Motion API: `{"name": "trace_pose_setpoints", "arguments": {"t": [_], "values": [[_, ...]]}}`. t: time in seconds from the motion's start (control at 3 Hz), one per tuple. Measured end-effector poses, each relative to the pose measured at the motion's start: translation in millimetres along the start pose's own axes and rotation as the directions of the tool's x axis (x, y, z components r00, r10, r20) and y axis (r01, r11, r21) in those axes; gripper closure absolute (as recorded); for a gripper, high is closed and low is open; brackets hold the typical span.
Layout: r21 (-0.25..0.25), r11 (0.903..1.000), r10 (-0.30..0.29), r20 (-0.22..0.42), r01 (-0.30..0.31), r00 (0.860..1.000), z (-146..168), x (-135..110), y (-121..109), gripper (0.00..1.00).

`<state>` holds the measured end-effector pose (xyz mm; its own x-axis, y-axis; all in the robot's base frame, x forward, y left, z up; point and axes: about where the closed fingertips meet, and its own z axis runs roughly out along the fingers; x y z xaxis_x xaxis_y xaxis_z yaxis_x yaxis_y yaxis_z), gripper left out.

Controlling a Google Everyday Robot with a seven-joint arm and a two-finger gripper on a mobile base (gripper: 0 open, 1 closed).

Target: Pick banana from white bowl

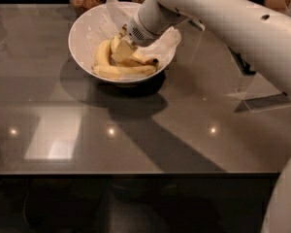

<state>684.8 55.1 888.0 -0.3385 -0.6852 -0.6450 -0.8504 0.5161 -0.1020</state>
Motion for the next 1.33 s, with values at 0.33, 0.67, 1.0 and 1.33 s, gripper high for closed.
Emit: {"name": "trace_pose_setpoints", "arguments": {"t": [0.33, 0.67, 1.0, 1.33], "values": [[0.019, 0.9998, 0.009, -0.021, -0.009, 1.0, 6, 8, -9, 0.49], [0.03, 0.9994, 0.017, -0.039, -0.016, 0.999, 12, 14, -15, 0.49], [0.019, 0.9996, 0.02, -0.048, -0.02, 0.999, 22, 16, -15, 0.52], [0.018, 0.9996, 0.02, -0.048, -0.019, 0.999, 22, 15, -15, 0.71]]}}
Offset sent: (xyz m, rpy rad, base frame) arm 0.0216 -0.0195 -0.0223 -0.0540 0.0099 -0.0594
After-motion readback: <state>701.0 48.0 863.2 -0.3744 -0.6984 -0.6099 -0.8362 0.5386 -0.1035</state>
